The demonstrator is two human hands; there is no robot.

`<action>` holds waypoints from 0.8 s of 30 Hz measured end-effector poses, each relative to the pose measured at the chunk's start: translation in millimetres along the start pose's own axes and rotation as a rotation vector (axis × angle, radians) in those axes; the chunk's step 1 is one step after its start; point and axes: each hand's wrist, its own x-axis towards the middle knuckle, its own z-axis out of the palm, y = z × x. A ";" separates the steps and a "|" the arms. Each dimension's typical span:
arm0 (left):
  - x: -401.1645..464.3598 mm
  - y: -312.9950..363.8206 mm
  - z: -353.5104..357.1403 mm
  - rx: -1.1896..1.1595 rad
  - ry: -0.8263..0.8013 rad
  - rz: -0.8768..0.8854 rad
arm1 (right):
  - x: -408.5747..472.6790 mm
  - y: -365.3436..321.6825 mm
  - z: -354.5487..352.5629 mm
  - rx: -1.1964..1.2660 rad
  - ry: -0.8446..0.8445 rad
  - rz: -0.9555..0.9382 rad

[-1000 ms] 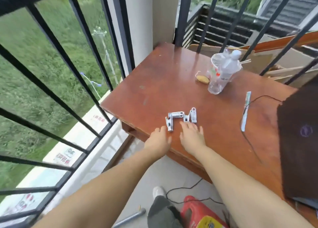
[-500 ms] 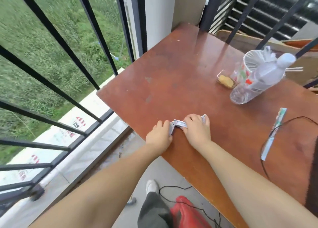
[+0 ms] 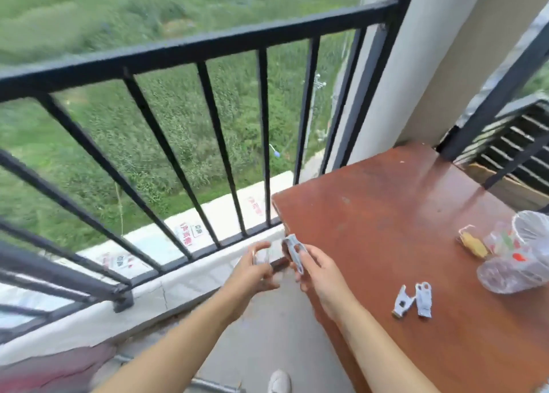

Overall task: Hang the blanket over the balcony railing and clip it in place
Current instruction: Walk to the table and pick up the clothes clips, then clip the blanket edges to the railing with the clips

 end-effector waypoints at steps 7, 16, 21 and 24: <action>-118.4 43.4 -125.1 -0.143 0.249 0.421 | -28.9 -73.5 161.0 0.104 -0.665 0.036; -284.2 47.7 -205.6 -0.224 0.681 0.846 | -132.8 -114.2 306.6 0.201 -0.972 -0.288; -379.5 54.5 -241.2 0.152 0.895 0.941 | -182.9 -140.2 365.0 0.364 -1.112 -0.310; -424.9 69.1 -270.5 0.438 1.151 1.024 | -201.9 -161.2 387.6 0.422 -1.148 -0.350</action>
